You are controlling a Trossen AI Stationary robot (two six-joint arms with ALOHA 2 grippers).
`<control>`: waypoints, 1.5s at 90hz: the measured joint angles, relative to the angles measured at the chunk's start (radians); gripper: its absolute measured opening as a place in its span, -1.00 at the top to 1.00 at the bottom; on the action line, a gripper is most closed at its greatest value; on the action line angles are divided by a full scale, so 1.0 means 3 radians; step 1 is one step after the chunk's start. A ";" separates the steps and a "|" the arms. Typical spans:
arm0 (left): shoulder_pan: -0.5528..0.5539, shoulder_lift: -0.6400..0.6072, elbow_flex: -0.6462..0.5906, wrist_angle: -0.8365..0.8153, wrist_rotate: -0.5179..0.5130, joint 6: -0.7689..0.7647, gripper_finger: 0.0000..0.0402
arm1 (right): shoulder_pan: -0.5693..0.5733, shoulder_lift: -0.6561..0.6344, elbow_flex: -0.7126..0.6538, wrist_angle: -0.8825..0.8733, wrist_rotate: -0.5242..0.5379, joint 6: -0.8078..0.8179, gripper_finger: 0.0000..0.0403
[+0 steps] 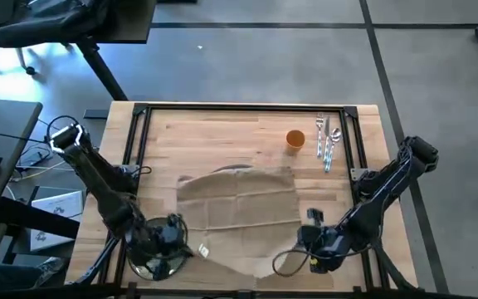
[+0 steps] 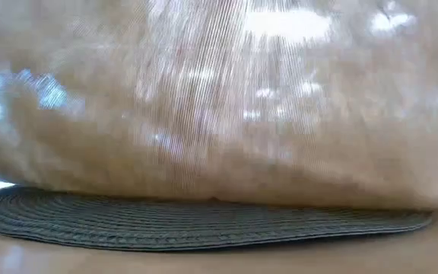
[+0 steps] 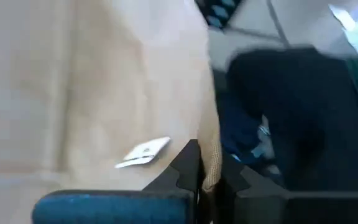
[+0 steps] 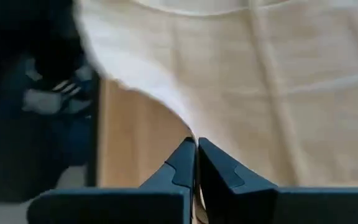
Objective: Set table place
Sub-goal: Fold the brown napkin
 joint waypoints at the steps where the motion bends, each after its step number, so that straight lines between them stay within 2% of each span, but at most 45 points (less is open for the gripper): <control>1: 0.0005 -0.0021 -0.0001 -0.0059 -0.0023 -0.0014 1.00 | -0.0015 -0.0003 0.0005 -0.0050 0.0020 0.0003 1.00; 21: 0.0150 -0.0296 -0.0009 -0.1214 -0.0433 -0.0342 1.00 | -0.0310 -0.0122 0.0038 -0.0748 0.0548 0.0250 1.00; 36: 0.0353 -0.0324 -0.0062 -0.1723 -0.0520 -0.0358 1.00 | -0.0629 -0.0150 0.0026 -0.0991 0.0886 0.0220 1.00; 49: 0.0540 -0.0317 -0.0193 -0.1749 -0.0624 -0.0128 1.00 | -0.0948 -0.0145 -0.0123 -0.0974 0.1000 0.0026 1.00; 67: 0.0699 -0.0304 -0.0380 -0.1747 -0.0600 -0.0072 1.00 | -0.1317 -0.0147 -0.0486 -0.0729 0.1172 -0.0240 1.00; 94: 0.0700 -0.0295 -0.0656 -0.1713 -0.0583 -0.0287 1.00 | -0.1716 -0.0130 -0.0845 0.0053 0.1004 -0.0740 1.00; 135: 0.0789 -0.0297 -0.0687 -0.1766 -0.0638 -0.0307 0.98 | -0.2024 -0.0131 -0.0946 0.0259 0.0938 -0.1091 1.00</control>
